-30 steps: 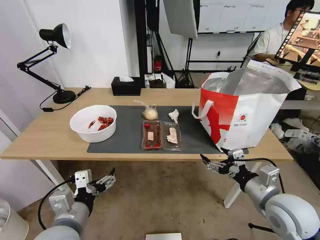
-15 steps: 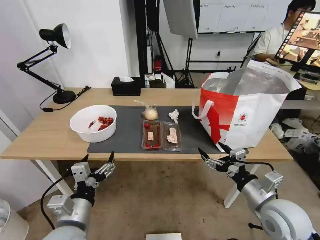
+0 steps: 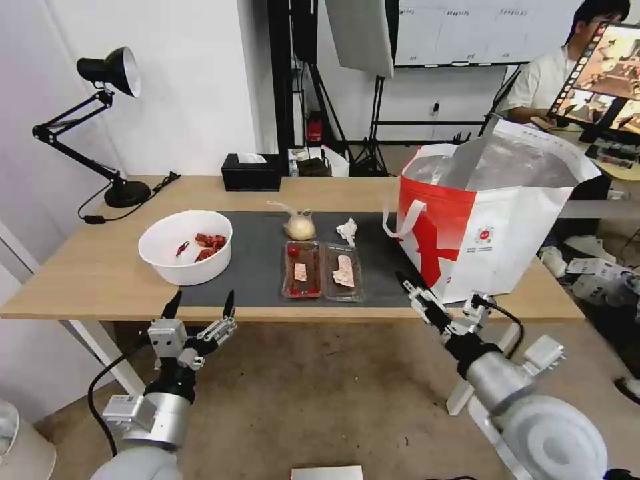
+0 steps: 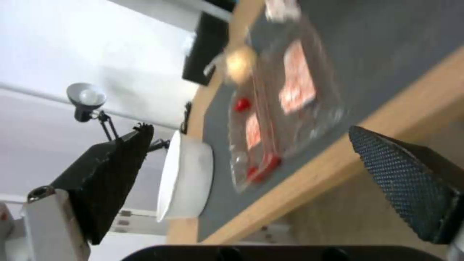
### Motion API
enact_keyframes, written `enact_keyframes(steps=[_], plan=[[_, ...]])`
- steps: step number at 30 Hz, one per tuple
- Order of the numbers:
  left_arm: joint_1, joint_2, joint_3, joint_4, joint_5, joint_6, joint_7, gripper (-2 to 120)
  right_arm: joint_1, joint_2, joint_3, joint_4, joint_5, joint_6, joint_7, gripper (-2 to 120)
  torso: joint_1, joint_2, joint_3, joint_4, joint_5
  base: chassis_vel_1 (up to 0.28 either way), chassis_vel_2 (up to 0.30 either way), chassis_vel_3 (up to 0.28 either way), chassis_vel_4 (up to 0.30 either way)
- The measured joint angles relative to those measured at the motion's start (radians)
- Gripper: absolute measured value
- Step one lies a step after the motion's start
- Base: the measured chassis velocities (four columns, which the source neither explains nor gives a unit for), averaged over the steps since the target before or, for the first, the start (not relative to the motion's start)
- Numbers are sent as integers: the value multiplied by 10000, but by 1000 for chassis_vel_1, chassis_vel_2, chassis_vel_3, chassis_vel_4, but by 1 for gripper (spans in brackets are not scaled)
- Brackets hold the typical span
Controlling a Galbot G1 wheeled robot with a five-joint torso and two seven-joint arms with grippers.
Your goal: Pick up the trash from the table and place it into the takeout bag.
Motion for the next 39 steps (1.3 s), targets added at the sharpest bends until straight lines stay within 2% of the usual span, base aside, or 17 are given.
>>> enact_keyframes(steps=[5,15,24,39], plan=[[-51,-6,-82,-94,-126,241,-49,100,1041,661,-1198,-770,277,158,662,100,1,-1,0,-2,0,0,0,0,0],[192,131,-453,-130,-214,291,-70,100,2538,1567,-2319,-2007,-436,411,1443,100,0,-1,1,-2,0,0,0,0,0],[344,94,-613,-41,-206,293,-79,100,3580,2142,-2907,-2918,-853,485,2295,100,1,-1,1,-2,1,0,0,0,0],[392,96,-850,-13,-284,294,-85,100,3847,2644,-3179,-3390,-1043,459,2492,100,0,0,0,-3,1,0,0,0,0]])
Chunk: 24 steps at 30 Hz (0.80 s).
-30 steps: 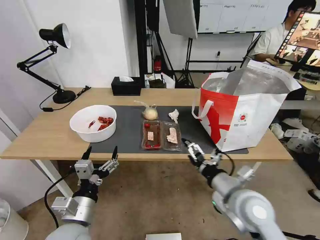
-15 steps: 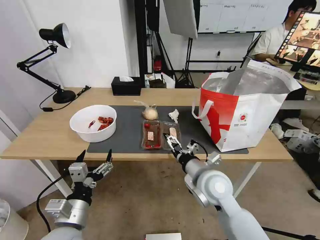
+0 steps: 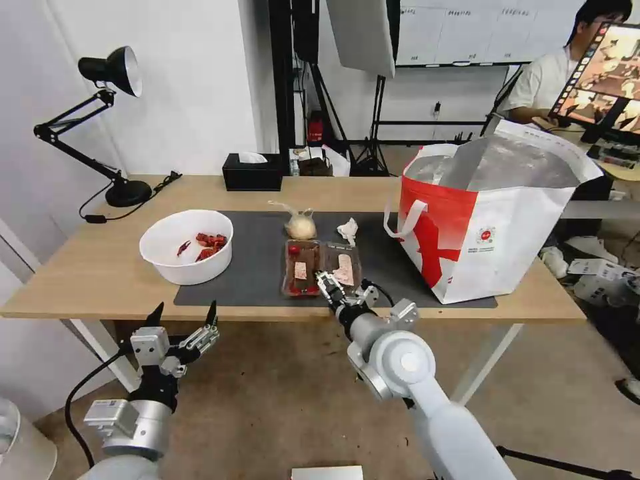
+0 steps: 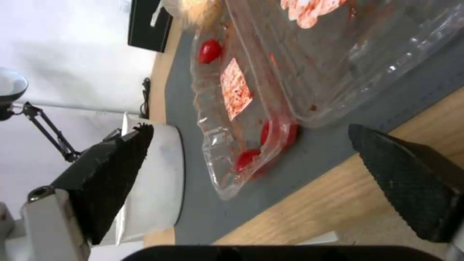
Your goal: Pick up the trash from the table and place it into the takeout bag.
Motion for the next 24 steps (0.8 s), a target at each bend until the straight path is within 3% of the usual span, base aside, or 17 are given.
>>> enact_keyframes(steps=[20,22,23,24], plan=[[172,38,-143,-127,-57,-67,0,100,97,318,482,-338,-563,246,-178,100,0,0,0,1,1,0,0,0,0],[204,32,-146,-139,-59,-102,1,100,-140,132,294,-310,-2185,322,-932,100,0,0,0,0,1,0,0,0,0],[204,32,-146,-139,-59,-102,1,100,-140,132,294,-310,-2185,322,-932,100,0,0,0,0,1,0,0,0,0],[210,25,-144,-141,-57,-118,1,100,-284,-58,164,-244,-3304,333,-1468,100,0,0,0,0,2,0,0,0,0]])
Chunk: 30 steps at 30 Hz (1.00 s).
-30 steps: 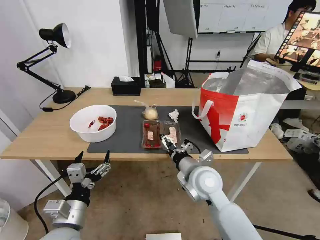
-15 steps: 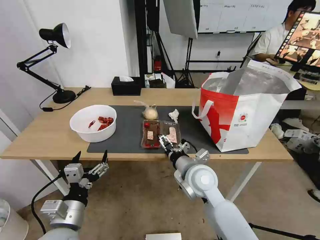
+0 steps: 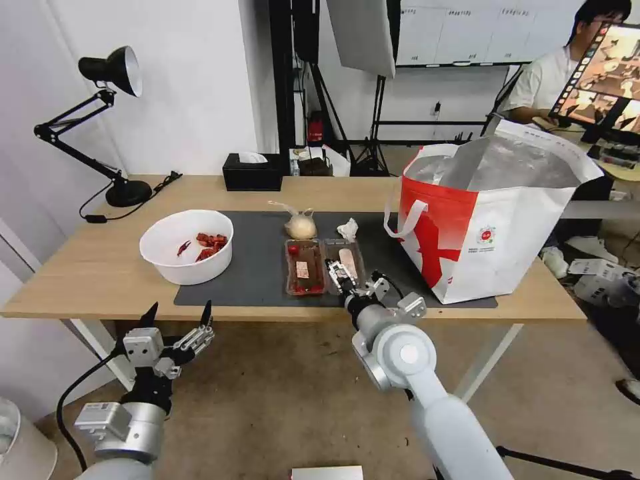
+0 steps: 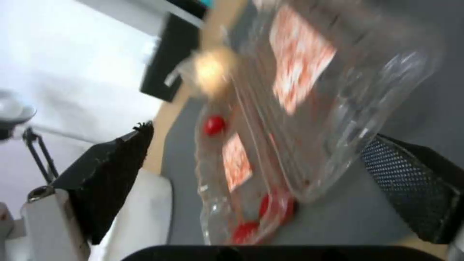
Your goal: Pick up the trash from the table and place it into the takeout bag.
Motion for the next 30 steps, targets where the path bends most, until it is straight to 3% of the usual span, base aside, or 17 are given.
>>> enact_keyframes(steps=[5,11,18,21,24,30], plan=[[-2,-11,30,0,8,-49,0,100,-117,-571,-296,89,-2308,18,-1325,100,0,0,0,0,0,0,0,0,0],[25,-18,27,0,11,-185,1,100,486,-1044,-623,-61,-2811,-362,-2478,100,0,0,0,-1,0,0,0,0,0],[66,-33,-58,0,8,-195,7,100,1606,-1022,-1197,-646,-1196,-1323,-2314,100,0,0,0,1,-1,0,0,0,0],[86,-56,-117,0,1,-197,14,100,2079,-645,-1274,-990,976,-2179,-1039,100,1,0,1,2,-1,0,0,0,0],[84,-53,-142,0,-22,-199,19,100,2179,-484,-1127,-1114,1850,-2325,-594,100,0,0,0,2,-1,0,0,0,0],[35,-22,-167,15,-88,-200,26,100,2217,-618,-1042,-1090,2266,-2336,-466,100,0,0,1,0,-1,0,0,0,0]])
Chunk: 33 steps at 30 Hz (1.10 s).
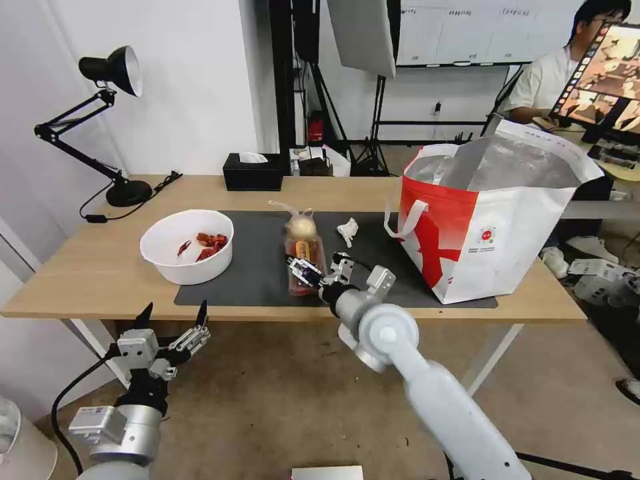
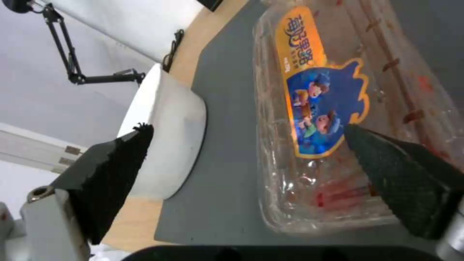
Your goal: Pick up the trash from the table and place it into the takeout bag.
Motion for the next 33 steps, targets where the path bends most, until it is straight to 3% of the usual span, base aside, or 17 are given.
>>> enact_keyframes(steps=[11,13,14,17,18,21,33], plan=[[-68,29,76,34,-9,2,16,100,-86,-450,285,442,324,29,-110,100,0,1,0,0,0,0,0,0,0],[-87,33,76,35,-33,3,26,100,-112,-781,268,486,-981,83,-1186,96,0,1,0,0,0,0,0,0,0],[-87,33,76,35,-33,3,26,100,-112,-781,268,486,-981,83,-1186,96,0,1,0,0,0,0,0,0,0],[-158,84,52,40,-121,2,32,100,149,-1356,-67,172,-3691,277,-3085,84,0,2,0,0,0,0,0,0,0],[-158,84,52,40,-121,2,32,100,149,-1356,-67,172,-3691,277,-3085,84,0,2,0,0,0,0,0,0,0],[-242,182,17,41,-235,29,35,100,786,-1801,-421,-499,-5625,660,-4539,69,0,2,0,-2,3,0,0,0,0],[-351,252,-2,41,-457,81,63,100,2980,-2026,-1400,-2377,-5946,742,-6177,30,0,1,0,0,0,0,0,0,0]])
